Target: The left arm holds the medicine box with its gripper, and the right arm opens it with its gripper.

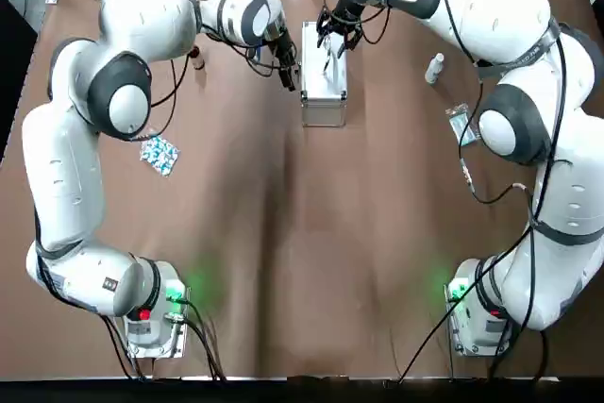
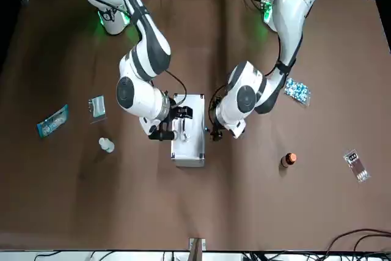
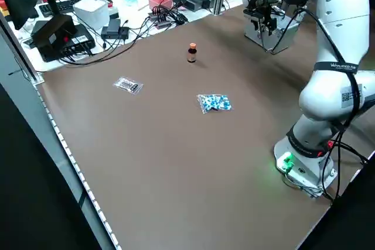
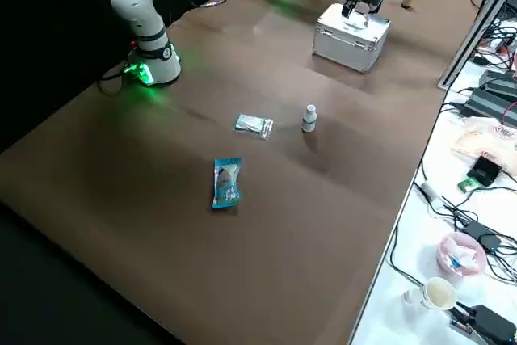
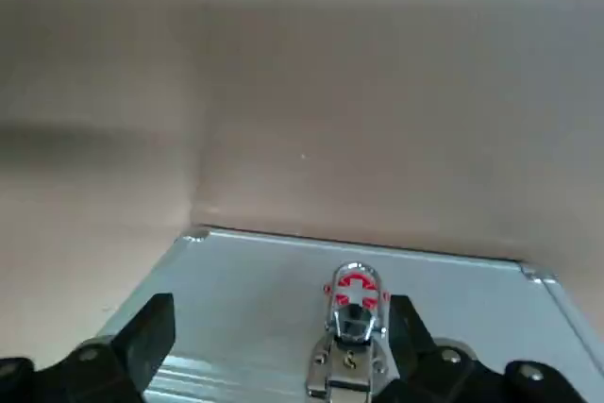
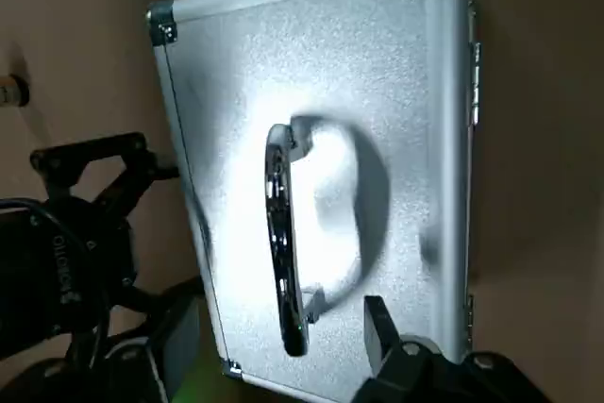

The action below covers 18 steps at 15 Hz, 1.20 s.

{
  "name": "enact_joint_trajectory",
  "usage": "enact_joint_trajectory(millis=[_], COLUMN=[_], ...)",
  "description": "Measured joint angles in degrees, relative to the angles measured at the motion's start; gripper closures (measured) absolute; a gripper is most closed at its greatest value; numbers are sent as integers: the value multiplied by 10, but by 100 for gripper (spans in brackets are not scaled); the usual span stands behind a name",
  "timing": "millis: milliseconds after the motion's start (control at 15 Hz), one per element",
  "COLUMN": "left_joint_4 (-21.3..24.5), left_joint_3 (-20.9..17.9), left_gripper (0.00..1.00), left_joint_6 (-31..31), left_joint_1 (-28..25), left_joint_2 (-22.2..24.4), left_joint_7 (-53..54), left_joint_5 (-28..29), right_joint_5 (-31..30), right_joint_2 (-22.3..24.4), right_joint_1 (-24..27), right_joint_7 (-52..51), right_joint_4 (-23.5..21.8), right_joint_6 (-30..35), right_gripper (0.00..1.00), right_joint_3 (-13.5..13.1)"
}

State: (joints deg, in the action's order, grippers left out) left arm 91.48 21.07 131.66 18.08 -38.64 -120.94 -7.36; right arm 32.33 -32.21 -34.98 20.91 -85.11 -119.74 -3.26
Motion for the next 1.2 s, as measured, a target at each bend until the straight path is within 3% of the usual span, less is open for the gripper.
enact_joint_trajectory(millis=[667, 800, 933, 1200], left_joint_4=[-32, -32, -32, -37], left_joint_3=[0, 0, -1, -8], left_gripper=[3, 22, 26, 62], left_joint_6=[14, 14, 15, 31], left_joint_1=[9, 8, 9, 10], left_joint_2=[-27, -27, -28, -31], left_joint_7=[-2, -2, -3, -3], left_joint_5=[0, 0, 0, 0], right_joint_5=[-13, -13, -13, -13], right_joint_2=[-5, -5, -5, -6], right_joint_1=[-2, -2, -2, -2], right_joint_7=[-10, -10, -10, -10], right_joint_4=[0, 0, 0, 3], right_joint_6=[0, 0, 0, -10], right_gripper=[30, 30, 30, 30], right_joint_3=[-1, -1, -1, -1])
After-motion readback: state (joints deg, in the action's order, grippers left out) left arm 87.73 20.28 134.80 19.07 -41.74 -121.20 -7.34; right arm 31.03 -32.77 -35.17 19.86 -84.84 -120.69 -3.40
